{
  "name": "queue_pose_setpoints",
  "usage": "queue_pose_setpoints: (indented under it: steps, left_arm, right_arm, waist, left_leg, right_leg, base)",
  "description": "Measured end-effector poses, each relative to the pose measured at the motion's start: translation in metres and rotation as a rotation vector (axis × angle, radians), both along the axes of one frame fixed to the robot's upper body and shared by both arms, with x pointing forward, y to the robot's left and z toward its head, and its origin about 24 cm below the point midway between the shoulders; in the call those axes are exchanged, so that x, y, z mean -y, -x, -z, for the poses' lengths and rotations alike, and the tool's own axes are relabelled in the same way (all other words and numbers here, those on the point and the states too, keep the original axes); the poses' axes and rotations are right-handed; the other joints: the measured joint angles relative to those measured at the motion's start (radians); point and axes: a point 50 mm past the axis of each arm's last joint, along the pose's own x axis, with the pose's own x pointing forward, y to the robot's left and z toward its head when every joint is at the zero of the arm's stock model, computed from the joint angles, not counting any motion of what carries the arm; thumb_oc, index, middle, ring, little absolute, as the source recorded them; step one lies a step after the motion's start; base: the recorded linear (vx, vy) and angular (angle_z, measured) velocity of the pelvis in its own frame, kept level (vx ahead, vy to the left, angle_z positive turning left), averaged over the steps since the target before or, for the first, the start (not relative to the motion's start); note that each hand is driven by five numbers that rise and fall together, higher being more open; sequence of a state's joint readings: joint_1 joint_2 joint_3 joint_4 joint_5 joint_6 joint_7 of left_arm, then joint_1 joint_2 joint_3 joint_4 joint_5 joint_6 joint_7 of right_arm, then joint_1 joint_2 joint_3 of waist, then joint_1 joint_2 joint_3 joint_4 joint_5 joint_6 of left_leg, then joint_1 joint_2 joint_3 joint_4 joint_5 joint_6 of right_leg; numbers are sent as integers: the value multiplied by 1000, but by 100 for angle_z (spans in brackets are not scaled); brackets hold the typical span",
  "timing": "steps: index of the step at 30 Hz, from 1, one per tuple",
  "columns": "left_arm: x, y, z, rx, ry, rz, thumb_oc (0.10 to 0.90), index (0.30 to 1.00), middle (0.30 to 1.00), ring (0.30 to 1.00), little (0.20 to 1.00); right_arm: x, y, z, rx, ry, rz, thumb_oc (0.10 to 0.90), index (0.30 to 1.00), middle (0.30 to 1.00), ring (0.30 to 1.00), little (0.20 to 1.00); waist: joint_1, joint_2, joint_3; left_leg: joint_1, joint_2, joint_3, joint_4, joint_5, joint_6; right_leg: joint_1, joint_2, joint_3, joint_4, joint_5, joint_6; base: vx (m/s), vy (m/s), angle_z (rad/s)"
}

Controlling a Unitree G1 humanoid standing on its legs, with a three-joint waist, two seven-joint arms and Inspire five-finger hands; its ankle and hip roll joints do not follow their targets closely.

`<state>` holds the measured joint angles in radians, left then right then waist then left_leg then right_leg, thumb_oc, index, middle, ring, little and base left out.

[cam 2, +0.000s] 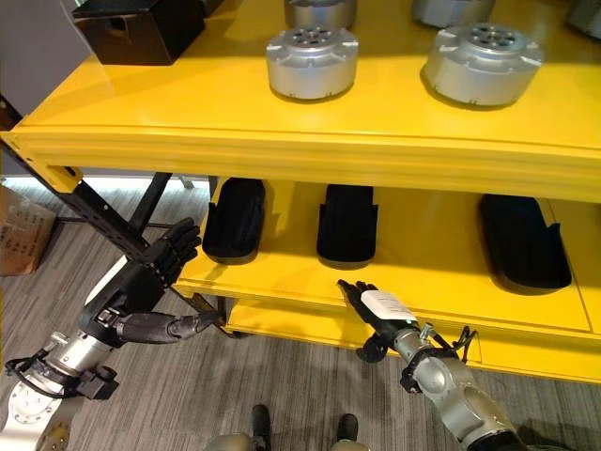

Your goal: Move parts from the plastic box to the shelf.

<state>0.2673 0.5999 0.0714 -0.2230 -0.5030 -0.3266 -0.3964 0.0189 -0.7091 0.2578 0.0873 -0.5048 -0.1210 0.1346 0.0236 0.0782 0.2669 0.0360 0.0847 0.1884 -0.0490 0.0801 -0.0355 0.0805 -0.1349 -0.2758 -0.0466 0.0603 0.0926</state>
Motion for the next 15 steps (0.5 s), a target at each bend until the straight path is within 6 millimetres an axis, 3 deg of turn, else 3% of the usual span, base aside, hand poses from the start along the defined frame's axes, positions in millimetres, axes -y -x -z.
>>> queue_pose_setpoints:
  steps: [5,8,13,15]
  left_arm:
    - [-1,2,-1,2,10,-29,900,1000,1000,1000,1000]
    - [-1,3,1,-17,60,-18,900,1000,1000,1000,1000]
    - [15,4,19,-87,385,-13,900,1000,1000,1000,1000]
    - [20,5,24,-124,415,16,900,1000,1000,1000,1000]
  right_arm:
    - [-6,20,0,-66,-125,-11,900,1000,1000,1000,1000]
    - [-3,25,-7,-41,-336,36,900,1000,1000,1000,1000]
    - [-11,24,-34,267,-849,247,900,1000,1000,1000,1000]
    - [-11,24,-44,349,-943,280,900,1000,1000,1000,1000]
  waist:
    - [-21,-36,0]
    - [-33,-48,0]
    - [-57,-47,-1]
    - [-71,-47,-1]
  left_leg:
    - [7,1,17,-5,0,0]
    - [19,-2,30,-11,0,0]
    - [45,0,60,-27,0,0]
    - [51,-1,74,-29,0,0]
  right_leg:
    - [-1,2,17,-8,5,1]
    - [5,1,28,-21,13,4]
    - [12,6,60,-34,25,0]
    - [14,6,73,-39,31,1]
  base:
    - [-24,8,-10]
    - [-16,33,-11]
    - [-37,52,-17]
    - [-42,70,-21]
